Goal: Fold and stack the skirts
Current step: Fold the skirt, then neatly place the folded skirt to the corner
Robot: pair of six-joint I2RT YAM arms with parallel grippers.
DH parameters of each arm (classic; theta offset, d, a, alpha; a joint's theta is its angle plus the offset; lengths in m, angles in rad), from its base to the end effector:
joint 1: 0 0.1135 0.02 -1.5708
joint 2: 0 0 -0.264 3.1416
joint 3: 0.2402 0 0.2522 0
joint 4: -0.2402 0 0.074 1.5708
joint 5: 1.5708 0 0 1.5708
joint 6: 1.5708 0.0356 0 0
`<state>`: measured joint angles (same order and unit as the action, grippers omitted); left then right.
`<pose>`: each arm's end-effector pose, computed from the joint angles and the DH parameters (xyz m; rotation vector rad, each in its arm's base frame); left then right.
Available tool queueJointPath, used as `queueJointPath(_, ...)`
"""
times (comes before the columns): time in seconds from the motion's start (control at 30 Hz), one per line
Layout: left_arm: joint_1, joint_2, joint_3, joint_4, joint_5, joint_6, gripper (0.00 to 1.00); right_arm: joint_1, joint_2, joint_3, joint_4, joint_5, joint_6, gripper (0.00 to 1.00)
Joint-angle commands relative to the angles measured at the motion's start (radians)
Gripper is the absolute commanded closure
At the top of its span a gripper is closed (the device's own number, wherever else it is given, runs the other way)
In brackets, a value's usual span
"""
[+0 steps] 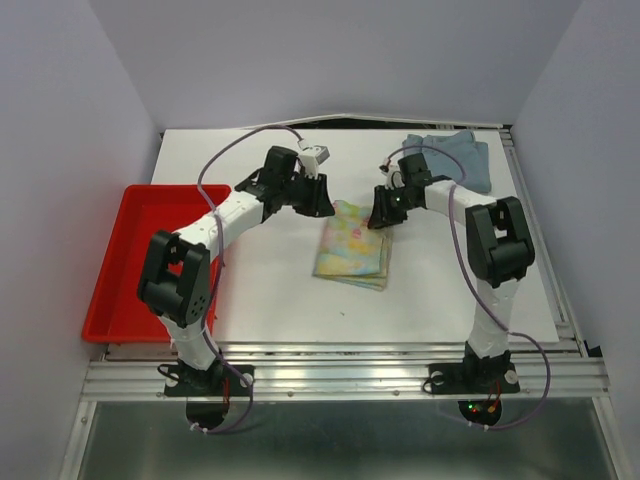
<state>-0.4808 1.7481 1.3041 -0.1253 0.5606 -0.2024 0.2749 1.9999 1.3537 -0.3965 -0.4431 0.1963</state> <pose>0.3470 -0.2024 0.2662 0.6426 2.1113 -0.9910 0.3953 0.1273 0.1623 -0.2639 2.6269 0.7435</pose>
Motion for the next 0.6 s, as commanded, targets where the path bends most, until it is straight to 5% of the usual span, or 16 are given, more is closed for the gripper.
queueJointPath(0.0, 0.019, -0.081, 0.021, -0.025, -0.108, 0.196, 0.63, 0.004, 0.092, 0.178, 0.023, 0.04, -0.183, 0.62)
queueJointPath(0.23, 0.122, 0.0, 0.175, -0.088, -0.129, 0.313, 0.53, 0.075, 0.266, 0.594, -0.133, -0.097, -0.409, 0.48)
queueJointPath(0.4, 0.174, 0.223, 0.417, -0.158, -0.125, 0.285, 0.53, 0.075, 0.165, 0.667, -0.11, -0.138, -0.327, 0.27)
queueJointPath(0.57, 0.179, 0.404, 0.633, -0.174, 0.021, 0.261, 0.53, 0.075, -0.025, 0.553, -0.085, -0.071, -0.258, 0.21)
